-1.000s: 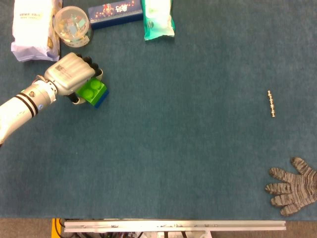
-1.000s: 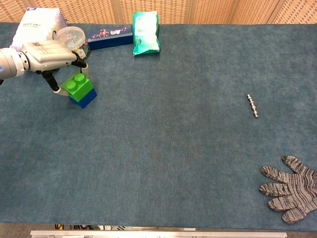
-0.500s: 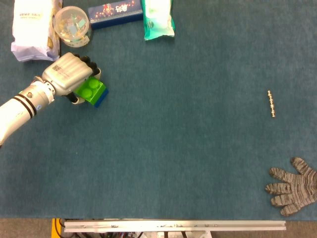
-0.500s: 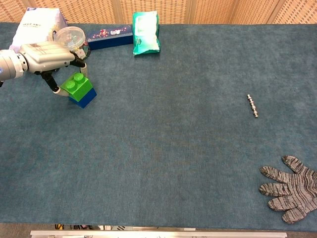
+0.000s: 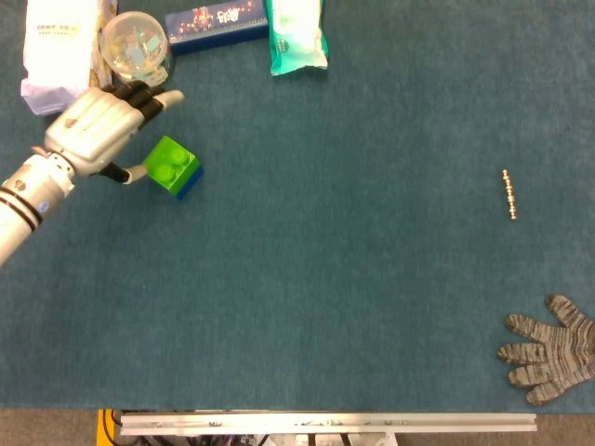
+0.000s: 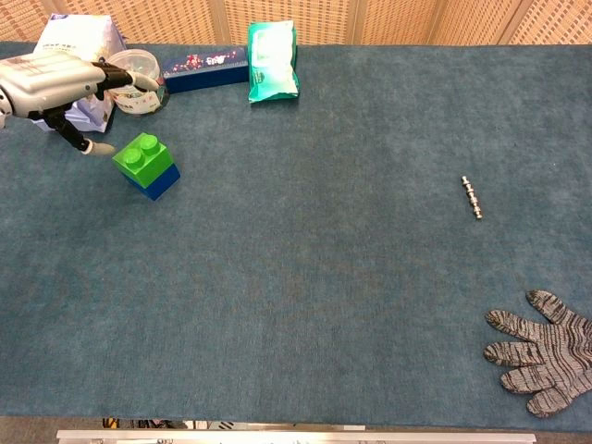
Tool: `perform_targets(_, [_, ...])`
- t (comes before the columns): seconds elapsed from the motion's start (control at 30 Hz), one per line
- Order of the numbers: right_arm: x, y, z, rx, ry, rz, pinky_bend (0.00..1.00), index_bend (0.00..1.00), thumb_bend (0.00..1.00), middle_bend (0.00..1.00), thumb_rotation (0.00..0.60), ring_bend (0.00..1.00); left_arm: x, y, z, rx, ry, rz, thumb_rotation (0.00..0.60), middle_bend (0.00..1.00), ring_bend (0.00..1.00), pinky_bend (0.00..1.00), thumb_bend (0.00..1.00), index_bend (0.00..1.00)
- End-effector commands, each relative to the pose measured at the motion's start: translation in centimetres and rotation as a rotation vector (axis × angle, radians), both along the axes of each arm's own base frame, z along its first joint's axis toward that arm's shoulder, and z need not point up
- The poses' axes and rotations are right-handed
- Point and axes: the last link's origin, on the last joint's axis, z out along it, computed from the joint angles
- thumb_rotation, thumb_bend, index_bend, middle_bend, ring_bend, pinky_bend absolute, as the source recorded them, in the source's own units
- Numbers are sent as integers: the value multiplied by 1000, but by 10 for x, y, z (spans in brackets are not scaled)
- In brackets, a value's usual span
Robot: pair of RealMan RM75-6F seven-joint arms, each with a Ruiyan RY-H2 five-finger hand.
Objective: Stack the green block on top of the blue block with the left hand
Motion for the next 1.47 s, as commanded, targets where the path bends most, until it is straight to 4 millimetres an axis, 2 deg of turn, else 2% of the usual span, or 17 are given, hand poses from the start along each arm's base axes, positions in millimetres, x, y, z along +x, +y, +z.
perform_targets(0.03, [-1, -1, 0, 3, 1, -4, 389, 380, 215, 377, 600, 267, -5, -17, 15, 130, -58, 27, 600, 155, 136, 295, 222, 96])
perform_targets(0.23, [-3, -3, -2, 8, -1, -28, 389, 380, 215, 377, 600, 267, -12, -51, 33, 304, -160, 112, 600, 164, 142, 293, 223, 125])
perform_targets(0.5, [-6, -3, -6, 21, -5, -57, 389, 380, 215, 377, 600, 267, -30, -96, 44, 455, -178, 226, 600, 173, 146, 273, 223, 148])
perform_targets(0.87, [-1, -4, -11, 53, -6, -28, 389, 380, 215, 377, 600, 267, -48, -146, 55, 540, -244, 333, 600, 179, 150, 269, 222, 167])
perform_targets(1.17, [5, -4, -18, 84, -10, 9, 389, 380, 214, 377, 600, 267, -47, -173, 52, 530, -240, 300, 600, 185, 151, 238, 223, 183])
perform_targets(1.47, [12, -6, -23, 115, -10, 47, 389, 380, 215, 377, 600, 267, -45, -179, 51, 524, -253, 292, 600, 187, 151, 238, 223, 198])
